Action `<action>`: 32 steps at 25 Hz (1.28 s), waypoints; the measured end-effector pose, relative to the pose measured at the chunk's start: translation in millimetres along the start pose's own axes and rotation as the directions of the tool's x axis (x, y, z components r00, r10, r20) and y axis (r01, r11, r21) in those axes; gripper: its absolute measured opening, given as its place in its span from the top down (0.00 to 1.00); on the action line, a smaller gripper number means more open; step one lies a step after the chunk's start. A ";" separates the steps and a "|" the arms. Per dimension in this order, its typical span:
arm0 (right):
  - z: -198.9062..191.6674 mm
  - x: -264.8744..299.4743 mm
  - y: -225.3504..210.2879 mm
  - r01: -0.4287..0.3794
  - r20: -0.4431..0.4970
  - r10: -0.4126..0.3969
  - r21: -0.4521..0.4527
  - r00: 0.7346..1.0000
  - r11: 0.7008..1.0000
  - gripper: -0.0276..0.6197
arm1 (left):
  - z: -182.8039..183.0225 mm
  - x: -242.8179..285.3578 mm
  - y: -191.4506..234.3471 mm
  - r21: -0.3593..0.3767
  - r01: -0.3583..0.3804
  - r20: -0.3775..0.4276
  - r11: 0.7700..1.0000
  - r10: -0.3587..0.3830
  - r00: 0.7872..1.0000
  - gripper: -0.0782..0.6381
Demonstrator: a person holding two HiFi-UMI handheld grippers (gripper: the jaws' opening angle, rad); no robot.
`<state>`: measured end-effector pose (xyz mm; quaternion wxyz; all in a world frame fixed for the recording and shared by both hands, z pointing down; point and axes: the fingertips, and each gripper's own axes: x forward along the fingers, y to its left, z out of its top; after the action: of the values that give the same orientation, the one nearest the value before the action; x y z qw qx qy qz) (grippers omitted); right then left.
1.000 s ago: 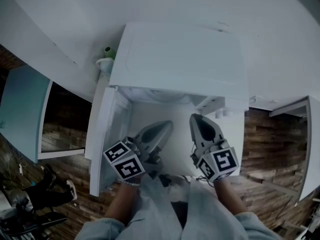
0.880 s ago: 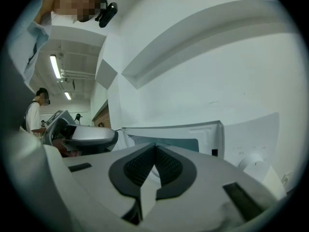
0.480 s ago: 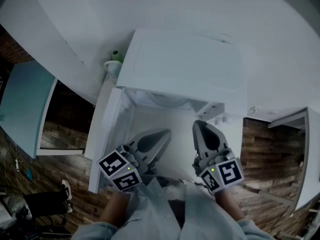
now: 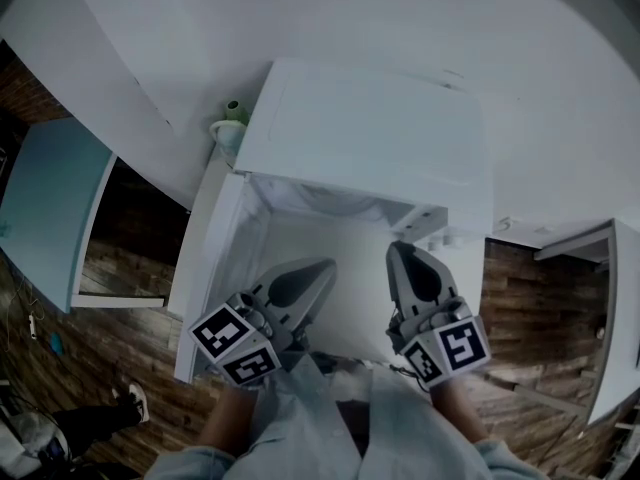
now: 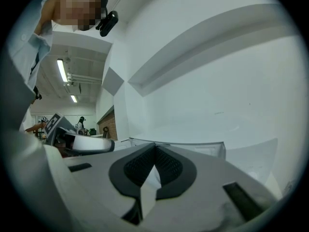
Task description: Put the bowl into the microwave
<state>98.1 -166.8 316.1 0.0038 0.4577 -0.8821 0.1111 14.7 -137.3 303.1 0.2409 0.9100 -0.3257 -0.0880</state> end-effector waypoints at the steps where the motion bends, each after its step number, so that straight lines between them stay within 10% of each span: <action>1: -0.9 -0.3 0.8 -0.002 -0.003 0.002 0.000 1.000 1.000 0.95 | -0.4 -0.1 0.1 -0.003 -0.002 0.001 1.000 0.002 1.000 0.89; 32: -10.6 -15.1 1.5 -0.010 -0.029 0.010 -0.004 1.000 1.000 0.95 | -9.2 1.5 -7.9 -0.016 -0.006 -0.002 1.000 0.006 1.000 0.89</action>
<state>104.6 -151.6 324.6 0.0167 0.4516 -0.8845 0.1159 23.1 -129.5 307.1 0.2487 0.9072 -0.3274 -0.0887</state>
